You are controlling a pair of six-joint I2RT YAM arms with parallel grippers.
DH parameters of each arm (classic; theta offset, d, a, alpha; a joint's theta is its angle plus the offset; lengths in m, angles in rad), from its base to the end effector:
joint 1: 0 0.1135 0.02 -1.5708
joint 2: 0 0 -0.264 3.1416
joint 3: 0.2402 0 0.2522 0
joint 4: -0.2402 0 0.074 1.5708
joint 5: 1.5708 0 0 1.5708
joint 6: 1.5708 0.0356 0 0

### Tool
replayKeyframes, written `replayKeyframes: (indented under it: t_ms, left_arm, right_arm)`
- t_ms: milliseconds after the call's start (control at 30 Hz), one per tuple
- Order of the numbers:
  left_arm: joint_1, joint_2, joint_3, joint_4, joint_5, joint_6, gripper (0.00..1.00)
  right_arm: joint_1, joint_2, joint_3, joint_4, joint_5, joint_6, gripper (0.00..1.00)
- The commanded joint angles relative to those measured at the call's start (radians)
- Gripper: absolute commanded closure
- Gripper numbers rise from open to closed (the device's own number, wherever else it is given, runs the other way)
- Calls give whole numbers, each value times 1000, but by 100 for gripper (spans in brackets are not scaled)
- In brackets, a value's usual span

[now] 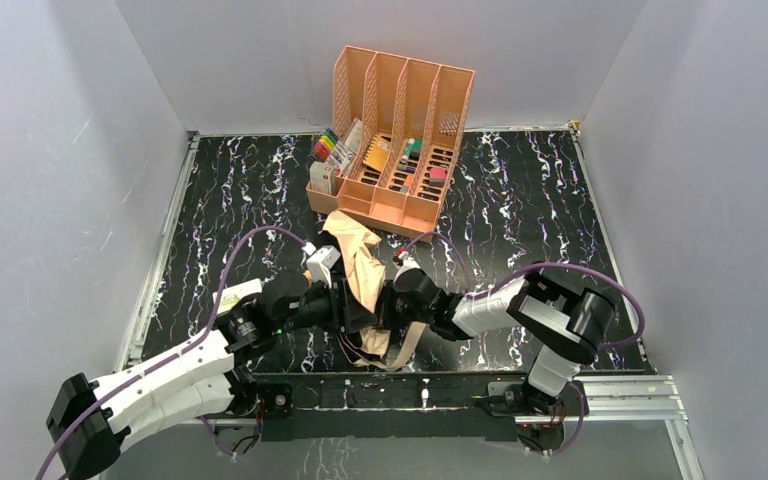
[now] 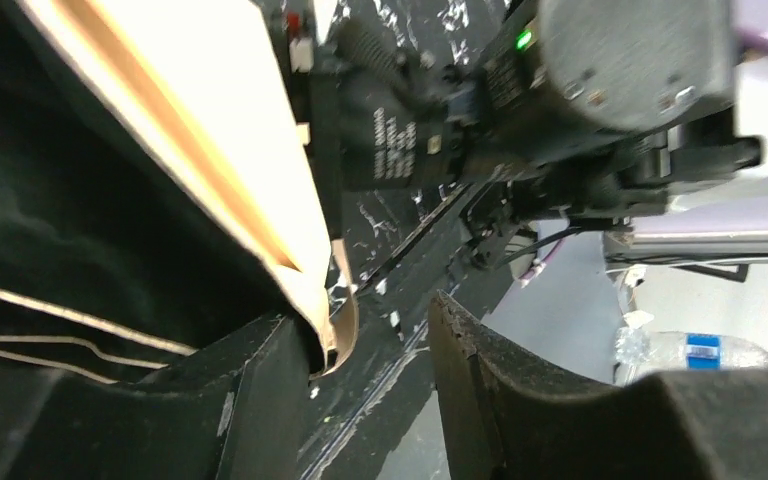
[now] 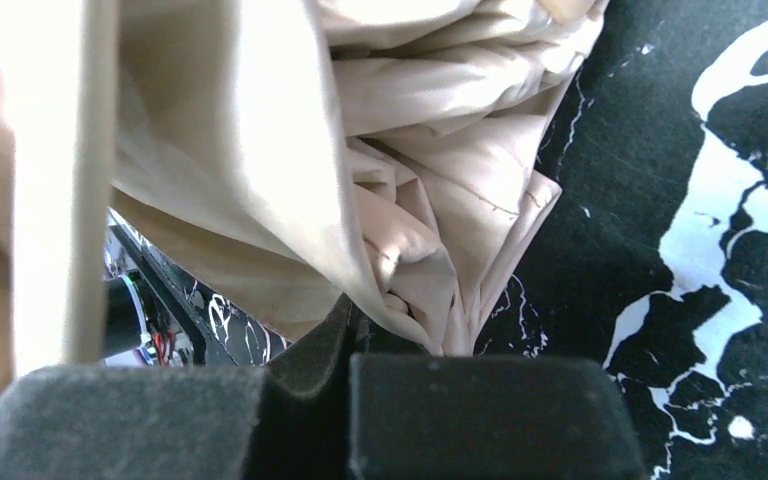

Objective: Put away the umbrella

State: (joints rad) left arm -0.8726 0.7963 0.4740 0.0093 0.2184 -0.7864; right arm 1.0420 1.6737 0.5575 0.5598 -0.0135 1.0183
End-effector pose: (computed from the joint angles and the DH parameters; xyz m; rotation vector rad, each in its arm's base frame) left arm 0.1164 -0.1506 0.2480 0.2581 2.0935 -1.2838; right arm 0.1518 0.2607 0.1245 -0.0372 2.3858 1.1451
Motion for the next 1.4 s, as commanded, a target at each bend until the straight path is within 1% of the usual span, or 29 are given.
replayKeyframes:
  t_ms: [0, 67, 133, 200, 267, 400, 433, 533, 633, 700, 800, 900, 1000, 1133, 1200, 1267, 1367]
  left_arm:
    - [-63, -14, -81, 134, -59, -45, 55]
    - [-88, -1, -119, 169, -64, -56, 58]
    - [-106, 10, -162, 219, -72, -70, 62]
    - [-121, 25, -203, 273, -80, -88, 71]
    - [-133, 45, -235, 314, -98, -105, 82]
    - [-146, 99, -272, 375, -132, -112, 92]
    - [-147, 120, -277, 387, -139, -110, 92]
    - [-150, 163, -293, 408, -169, -112, 94]
    - [-151, 200, -316, 446, -192, -120, 90]
    - [-152, 218, -306, 455, -192, -120, 89]
    - [-152, 213, -270, 445, -178, -111, 90]
    - [-153, 176, -225, 408, -168, -102, 93]
    - [-155, 143, -197, 384, -170, -97, 94]
    - [-158, 160, -213, 396, -179, -103, 94]
    - [-160, 176, -237, 425, -177, -115, 94]
    - [-166, 187, -266, 444, -181, -125, 97]
    - [-180, 181, -320, 459, -196, -147, 100]
  right_arm:
    - [1, -3, -52, -154, 37, -31, 100]
    - [1, -15, -58, -155, 40, -27, 100]
    - [1, -31, -65, -154, 40, -26, 100]
    - [1, -50, -71, -149, 37, -26, 100]
    - [1, -65, -78, -135, 31, -26, 100]
    - [1, -93, -89, -103, 20, -26, 100]
    - [1, -100, -91, -99, -8, -25, 100]
    - [2, -131, -98, -98, -19, -22, 100]
    - [3, -181, -120, -97, -15, -15, 100]
    - [4, -190, -124, -99, -23, -19, 100]
    - [9, -165, -134, -94, -34, -10, 100]
    - [17, -122, -149, -22, -54, 16, 100]
    - [22, -41, -141, 83, -85, 51, 100]
    - [24, 42, -111, 197, -143, 74, 100]
    - [24, 52, -105, 208, -149, 81, 100]
    - [23, 34, -117, 203, -131, 83, 100]
    - [23, -16, -139, 153, -84, 84, 100]
